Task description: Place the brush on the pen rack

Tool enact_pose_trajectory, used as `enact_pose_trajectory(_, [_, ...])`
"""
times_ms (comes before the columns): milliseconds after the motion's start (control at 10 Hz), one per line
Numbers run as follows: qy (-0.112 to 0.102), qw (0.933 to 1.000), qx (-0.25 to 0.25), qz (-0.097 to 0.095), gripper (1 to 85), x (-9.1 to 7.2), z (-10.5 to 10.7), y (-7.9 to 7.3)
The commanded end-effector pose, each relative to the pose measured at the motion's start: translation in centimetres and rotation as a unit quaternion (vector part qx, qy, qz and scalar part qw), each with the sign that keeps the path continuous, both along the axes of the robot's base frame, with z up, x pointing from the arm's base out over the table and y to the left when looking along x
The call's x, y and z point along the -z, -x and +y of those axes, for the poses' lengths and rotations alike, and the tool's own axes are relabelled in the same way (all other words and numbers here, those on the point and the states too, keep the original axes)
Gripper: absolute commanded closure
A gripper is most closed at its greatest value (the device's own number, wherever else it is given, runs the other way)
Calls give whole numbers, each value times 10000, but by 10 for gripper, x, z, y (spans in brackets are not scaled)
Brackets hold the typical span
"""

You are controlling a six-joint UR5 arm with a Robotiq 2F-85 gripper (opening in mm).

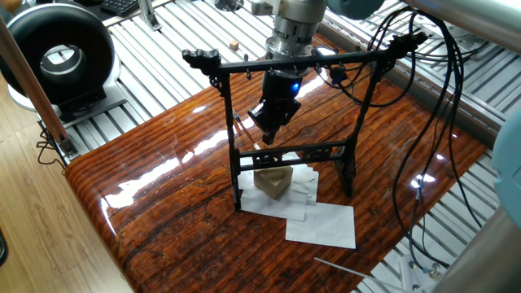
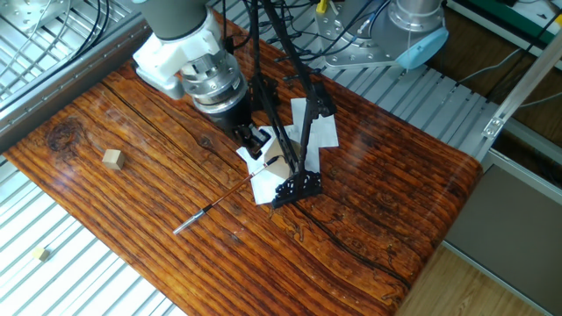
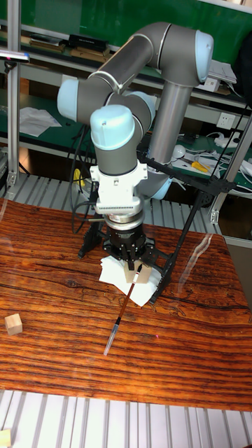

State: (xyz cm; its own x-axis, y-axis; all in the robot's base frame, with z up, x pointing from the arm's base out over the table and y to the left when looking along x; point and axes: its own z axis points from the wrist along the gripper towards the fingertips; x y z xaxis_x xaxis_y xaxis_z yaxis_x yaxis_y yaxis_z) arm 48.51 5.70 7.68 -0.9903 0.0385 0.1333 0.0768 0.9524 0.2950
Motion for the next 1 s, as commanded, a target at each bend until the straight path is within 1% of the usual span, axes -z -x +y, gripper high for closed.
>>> enact_pose_trajectory(0, [-103,9999,12,79,843,-4,4,3])
enact_pose_trajectory(200, [-31,9999,95,96,847,-3,1,3])
enact_pose_trajectory(300, [-69,9997,222,122,847,-3,4,2])
enact_pose_trajectory(400, [-54,9990,403,180,847,-4,4,2])
enact_pose_trajectory(500, [33,9979,600,240,847,-3,1,2])
enact_pose_trajectory(600, [159,9970,721,236,840,2,-4,-1])
enact_pose_trajectory(700, [224,9965,800,135,823,8,-7,-8])
enact_pose_trajectory(900, [187,9963,841,54,783,11,-3,-13])
